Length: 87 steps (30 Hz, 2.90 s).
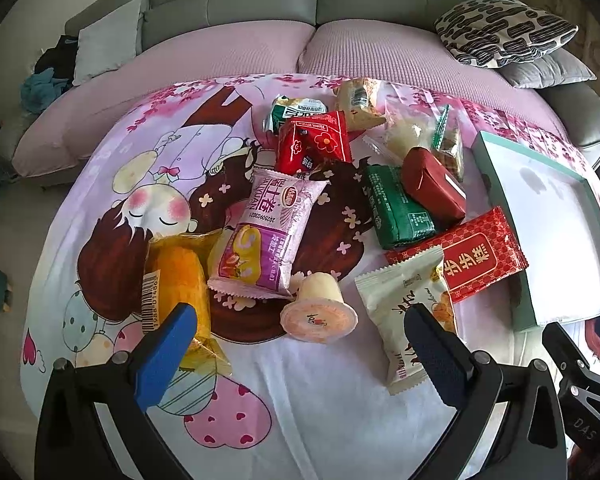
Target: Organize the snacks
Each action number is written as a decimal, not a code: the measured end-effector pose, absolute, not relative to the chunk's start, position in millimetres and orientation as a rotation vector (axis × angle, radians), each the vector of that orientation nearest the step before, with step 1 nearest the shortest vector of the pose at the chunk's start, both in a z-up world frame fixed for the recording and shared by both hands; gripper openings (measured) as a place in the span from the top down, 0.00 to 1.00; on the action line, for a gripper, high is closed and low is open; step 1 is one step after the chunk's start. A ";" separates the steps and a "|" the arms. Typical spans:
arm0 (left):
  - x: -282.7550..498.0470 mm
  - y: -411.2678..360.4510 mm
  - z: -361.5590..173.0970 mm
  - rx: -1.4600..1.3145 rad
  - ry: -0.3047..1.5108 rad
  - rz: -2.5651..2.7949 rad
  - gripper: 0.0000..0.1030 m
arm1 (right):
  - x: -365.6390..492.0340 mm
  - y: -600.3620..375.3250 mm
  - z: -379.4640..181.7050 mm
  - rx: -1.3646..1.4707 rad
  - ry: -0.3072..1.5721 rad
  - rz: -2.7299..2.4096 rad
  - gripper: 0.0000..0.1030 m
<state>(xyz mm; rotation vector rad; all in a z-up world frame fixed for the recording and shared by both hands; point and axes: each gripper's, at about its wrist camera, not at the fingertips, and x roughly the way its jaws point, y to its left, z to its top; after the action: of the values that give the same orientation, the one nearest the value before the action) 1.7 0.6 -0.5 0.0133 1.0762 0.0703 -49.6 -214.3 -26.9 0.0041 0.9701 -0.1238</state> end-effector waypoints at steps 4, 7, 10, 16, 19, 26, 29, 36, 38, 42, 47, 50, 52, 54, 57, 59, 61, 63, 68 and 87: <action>1.6 0.7 -0.9 0.013 1.077 0.071 0.00 | -49.6 -214.4 -26.8 0.005 0.971 -0.124 0.00; 1.3 1.0 -0.8 0.015 1.077 0.071 0.00 | -49.5 -214.4 -26.7 0.004 0.971 -0.124 0.00; 1.4 1.1 -1.0 0.013 1.078 0.071 0.00 | -49.5 -214.6 -26.6 0.004 0.971 -0.123 0.00; 1.0 1.3 -1.2 0.014 1.078 0.071 0.00 | -49.5 -214.4 -26.8 0.004 0.972 -0.124 0.00; 0.4 2.1 -1.7 0.015 1.079 0.070 0.00 | -49.5 -214.2 -27.0 0.004 0.972 -0.124 0.00; -0.3 3.4 -2.2 0.015 1.078 0.070 0.00 | -49.2 -214.0 -27.2 0.004 0.972 -0.124 0.00; -0.3 3.4 -2.2 0.014 1.079 0.070 0.00 | -48.9 -214.0 -27.3 0.004 0.972 -0.124 0.00; -0.1 3.2 -2.1 0.015 1.078 0.069 0.00 | -48.5 -214.0 -27.5 0.004 0.973 -0.124 0.00; -1.4 4.5 -3.2 0.015 1.076 0.066 0.00 | -48.6 -213.9 -27.6 0.004 0.973 -0.124 0.00; -1.3 4.9 -3.8 0.015 1.077 0.067 0.00 | -48.7 -213.9 -27.7 0.003 0.974 -0.124 0.00; -1.2 4.7 -3.8 0.015 1.079 0.069 0.00 | -48.4 -212.7 -26.1 0.003 0.975 -0.124 0.00; -1.3 4.8 -3.7 0.015 1.080 0.069 0.00 | -46.1 -210.7 -28.0 0.002 0.975 -0.123 0.00; -1.1 4.7 -3.6 0.015 1.080 0.069 0.00 | -48.3 -212.6 -28.3 0.002 0.975 -0.124 0.00; -1.8 6.9 -2.0 0.008 1.075 0.077 0.00 | -49.0 -212.6 -27.6 0.002 0.974 -0.122 0.00; -2.5 16.7 4.5 -0.022 1.061 0.103 0.00 | -45.6 -211.0 -27.4 -0.001 0.964 -0.108 0.00; -3.5 27.3 9.3 -0.052 1.049 0.126 0.00 | -45.9 -204.8 -27.7 -0.013 0.953 -0.088 0.00; -4.2 37.6 10.9 -0.074 1.048 0.145 0.00 | -46.7 -198.5 -26.8 -0.022 0.949 -0.067 0.00; -3.8 43.8 9.4 -0.097 1.057 0.153 0.00 | -47.4 -191.0 -25.2 -0.029 0.948 -0.043 0.00; -1.9 59.1 3.4 -0.170 1.086 0.158 0.00 | -46.0 -164.1 -26.2 -0.047 0.943 0.040 0.00; 15.8 29.6 -22.3 -0.195 1.203 0.010 0.18 | -18.1 -98.4 -52.7 -0.140 0.965 0.201 0.19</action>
<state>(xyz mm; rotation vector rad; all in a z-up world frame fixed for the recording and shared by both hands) 15.8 29.6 -22.3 -0.1948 1.2030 0.0103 -18.1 -98.4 -52.7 -0.1401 0.9649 0.2013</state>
